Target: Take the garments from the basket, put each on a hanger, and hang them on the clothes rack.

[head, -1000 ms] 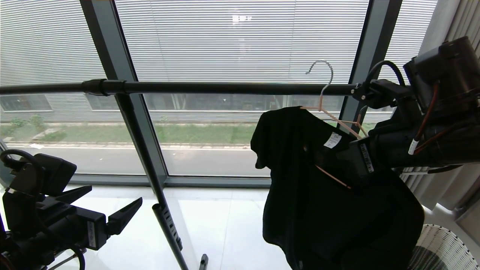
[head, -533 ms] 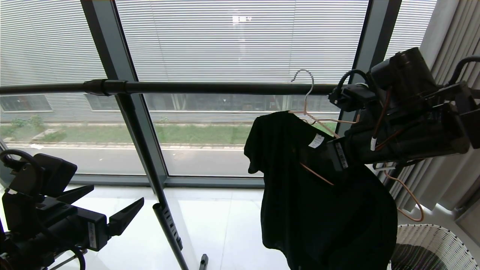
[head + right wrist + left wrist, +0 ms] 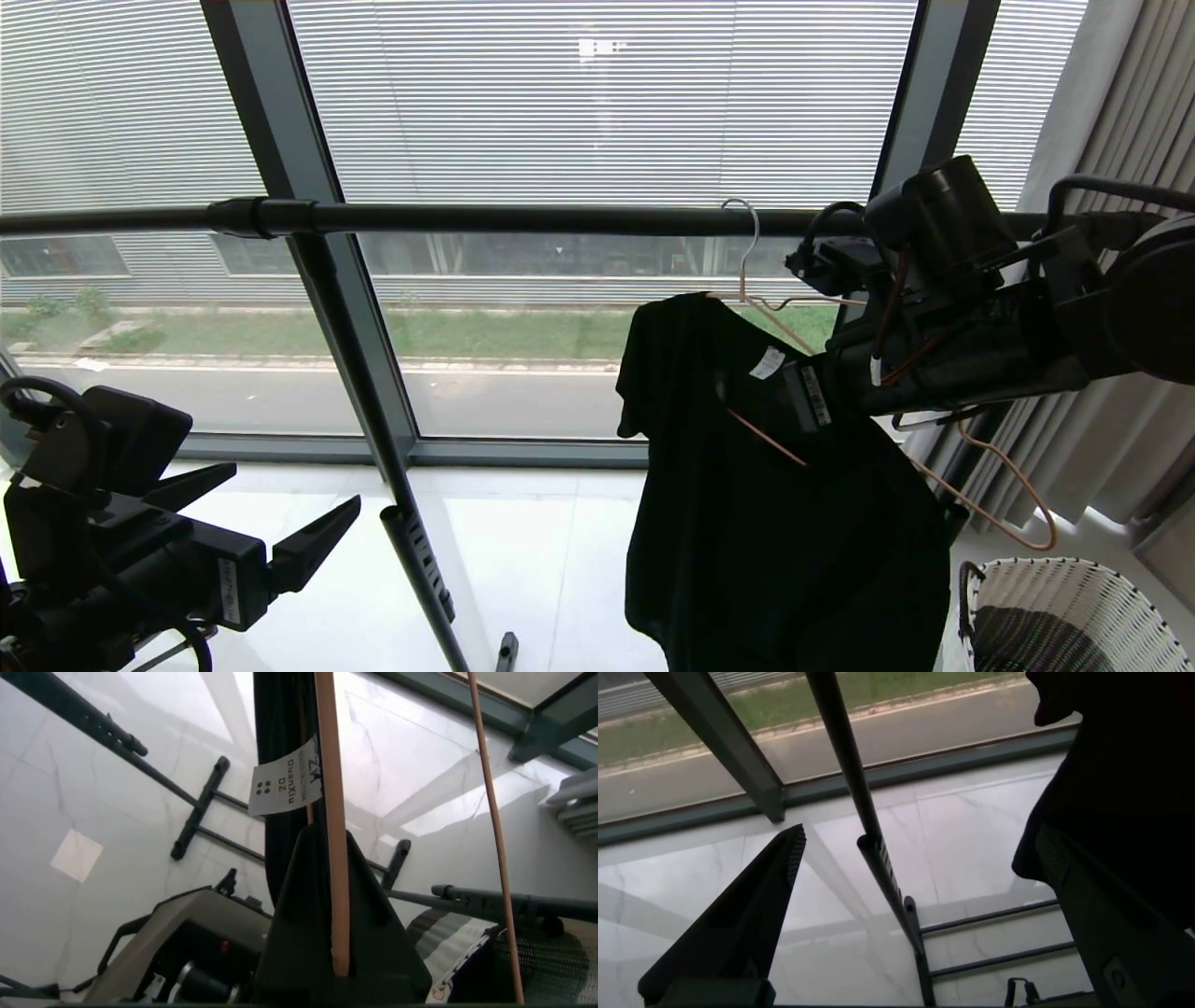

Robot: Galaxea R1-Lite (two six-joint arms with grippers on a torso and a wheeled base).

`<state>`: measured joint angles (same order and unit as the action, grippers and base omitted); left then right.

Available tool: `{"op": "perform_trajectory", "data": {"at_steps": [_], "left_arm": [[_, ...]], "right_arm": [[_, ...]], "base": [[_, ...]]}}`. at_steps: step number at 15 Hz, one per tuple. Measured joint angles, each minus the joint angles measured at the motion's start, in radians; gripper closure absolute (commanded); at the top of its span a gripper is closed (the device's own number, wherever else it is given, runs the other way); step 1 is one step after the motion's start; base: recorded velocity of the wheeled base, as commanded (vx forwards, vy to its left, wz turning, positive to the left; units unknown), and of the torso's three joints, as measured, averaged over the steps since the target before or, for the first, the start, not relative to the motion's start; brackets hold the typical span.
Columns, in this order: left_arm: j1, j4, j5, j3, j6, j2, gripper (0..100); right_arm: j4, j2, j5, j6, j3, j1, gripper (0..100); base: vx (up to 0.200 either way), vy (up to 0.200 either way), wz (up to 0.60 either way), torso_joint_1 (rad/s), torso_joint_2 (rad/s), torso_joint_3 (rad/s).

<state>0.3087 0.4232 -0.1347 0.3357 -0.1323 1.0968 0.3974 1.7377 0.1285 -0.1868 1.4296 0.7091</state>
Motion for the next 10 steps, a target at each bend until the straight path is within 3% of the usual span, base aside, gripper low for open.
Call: {"op": "perform_trajectory", "data": {"at_steps": [1,5,10], "left_arm": [[0.003,-0.001,0.000,-0.002,0.000,0.000,0],[0.006,0.000,0.000,-0.004,0.000,0.001,0],[-0.022,-0.001,-0.001,-0.013,0.001,0.001,0]], "right_arm": [[0.000,0.001,0.000,-0.003,0.000,-0.003,0],[0.026,-0.026,0.000,-0.045,0.000,-0.002,0],[0.185,-0.178,-0.001,-0.044,-0.011,-0.006,0]], "base": [[0.000,0.000,0.00,0.000,0.00,0.000],[0.000,0.000,0.00,0.000,0.00,0.000],[0.000,0.000,0.00,0.000,0.00,0.000]]}}
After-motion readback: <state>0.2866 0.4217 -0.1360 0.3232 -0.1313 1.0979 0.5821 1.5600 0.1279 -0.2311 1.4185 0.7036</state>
